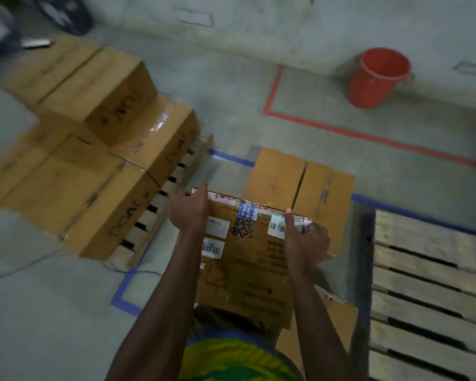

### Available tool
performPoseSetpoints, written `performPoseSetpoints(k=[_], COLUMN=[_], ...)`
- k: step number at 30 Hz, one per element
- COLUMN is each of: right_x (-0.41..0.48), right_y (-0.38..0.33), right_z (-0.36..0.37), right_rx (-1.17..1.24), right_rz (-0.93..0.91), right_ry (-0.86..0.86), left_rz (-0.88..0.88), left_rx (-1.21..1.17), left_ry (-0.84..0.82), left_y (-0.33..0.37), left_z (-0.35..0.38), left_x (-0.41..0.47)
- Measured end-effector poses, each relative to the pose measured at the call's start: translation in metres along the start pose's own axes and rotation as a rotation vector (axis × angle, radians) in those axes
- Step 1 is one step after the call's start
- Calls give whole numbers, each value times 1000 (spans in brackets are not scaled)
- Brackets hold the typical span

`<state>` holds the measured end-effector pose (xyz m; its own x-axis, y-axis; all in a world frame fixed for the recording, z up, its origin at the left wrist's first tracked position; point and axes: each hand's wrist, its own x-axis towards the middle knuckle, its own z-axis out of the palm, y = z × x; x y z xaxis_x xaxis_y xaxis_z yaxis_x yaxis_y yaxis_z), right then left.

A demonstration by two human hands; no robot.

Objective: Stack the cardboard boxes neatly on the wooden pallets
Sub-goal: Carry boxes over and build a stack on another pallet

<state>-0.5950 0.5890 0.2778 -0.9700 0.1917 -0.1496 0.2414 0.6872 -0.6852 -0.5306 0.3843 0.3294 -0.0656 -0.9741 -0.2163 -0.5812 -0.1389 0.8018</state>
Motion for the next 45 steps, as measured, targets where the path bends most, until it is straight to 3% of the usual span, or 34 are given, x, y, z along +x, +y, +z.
performPoseSetpoints(k=[9,13,19,24,33,35,39,42,45], right_x=[-89,-107,-108,-102,-69,-60,-52,-39,-25], right_y=[-103,-149,-235,-325,-419,-426,-430,-428,-445], right_z=[58,104,206,282,372,393,445,485,508], right_rx=[135,161,194,271,255,171,15,-174,-316], right_rz=[-231,-360,-392,-373,-200,-192,-140,40,141], right_ry=[-109,-91,-33,75,-19,-98,-345,-631,-1059], left_rz=[-90,-127,-115,-99,-2,7,-150,-287,-371], left_rx=[-171,-251,-334,-412,-687,-662,-555,-437,-357], left_ry=[245,316,364,338,90,95,115,174,264], left_y=[-31,-41,-28,15,88,86,57,27,0], left_z=[-120,-138,-131,-122,-100,-92,-68,-49,-42], left_x=[88,148,273,391,552,581,631,664,690])
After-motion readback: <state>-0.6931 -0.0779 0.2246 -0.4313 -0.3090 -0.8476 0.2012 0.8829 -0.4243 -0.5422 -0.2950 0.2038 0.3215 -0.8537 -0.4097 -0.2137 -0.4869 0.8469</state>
